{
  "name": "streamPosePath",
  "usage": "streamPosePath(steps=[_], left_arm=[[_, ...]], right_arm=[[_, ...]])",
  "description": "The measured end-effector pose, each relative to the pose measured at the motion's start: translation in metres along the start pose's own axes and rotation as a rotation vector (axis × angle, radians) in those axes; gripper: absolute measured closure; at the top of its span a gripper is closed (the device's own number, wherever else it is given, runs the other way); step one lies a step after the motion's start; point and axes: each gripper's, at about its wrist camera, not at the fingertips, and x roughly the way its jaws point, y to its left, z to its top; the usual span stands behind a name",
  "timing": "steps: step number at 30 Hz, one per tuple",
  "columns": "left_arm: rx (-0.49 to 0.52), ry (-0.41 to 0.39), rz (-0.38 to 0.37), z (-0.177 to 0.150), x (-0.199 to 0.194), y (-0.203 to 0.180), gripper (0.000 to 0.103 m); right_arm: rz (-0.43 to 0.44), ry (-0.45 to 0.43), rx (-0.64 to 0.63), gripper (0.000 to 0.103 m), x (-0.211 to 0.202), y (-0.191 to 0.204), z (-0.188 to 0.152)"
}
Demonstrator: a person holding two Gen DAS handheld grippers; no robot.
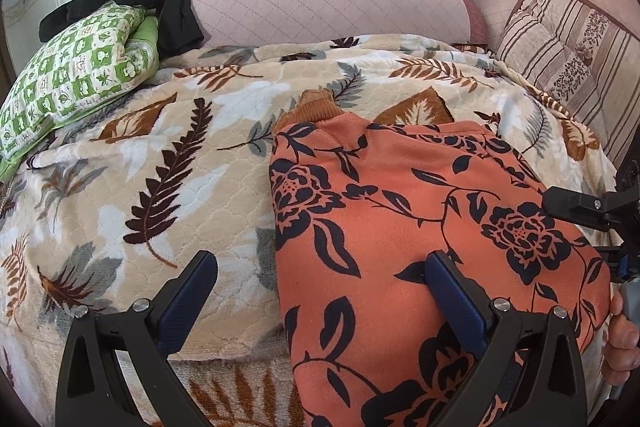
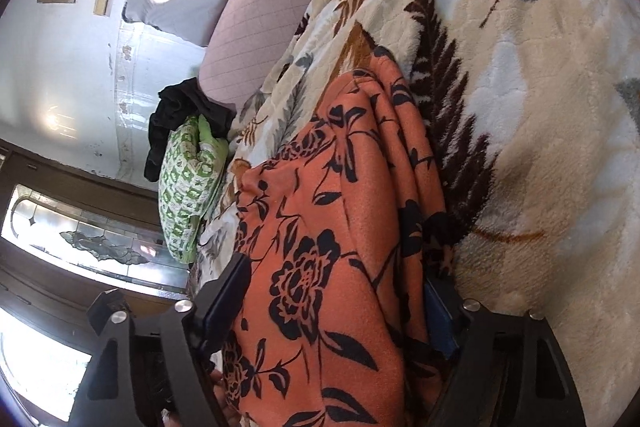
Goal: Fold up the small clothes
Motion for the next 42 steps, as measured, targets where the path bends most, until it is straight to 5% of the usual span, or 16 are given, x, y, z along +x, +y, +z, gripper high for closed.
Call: streamPosePath(steps=[17, 24, 42], left_arm=[[-0.078, 0.123, -0.092, -0.009, 0.022, 0.012, 0.000], [-0.018, 0.103, -0.042, -0.012, 0.021, 0.002, 0.000], [-0.041, 0.135, -0.062, -0.012, 0.026, 0.005, 0.000]], right_arm=[[-0.041, 0.068, 0.033, 0.023, 0.013, -0.013, -0.001], [-0.064, 0.080, -0.035, 0.022, 0.018, -0.005, -0.003], [-0.040, 0.059, -0.005, 0.022, 0.016, -0.009, -0.003]])
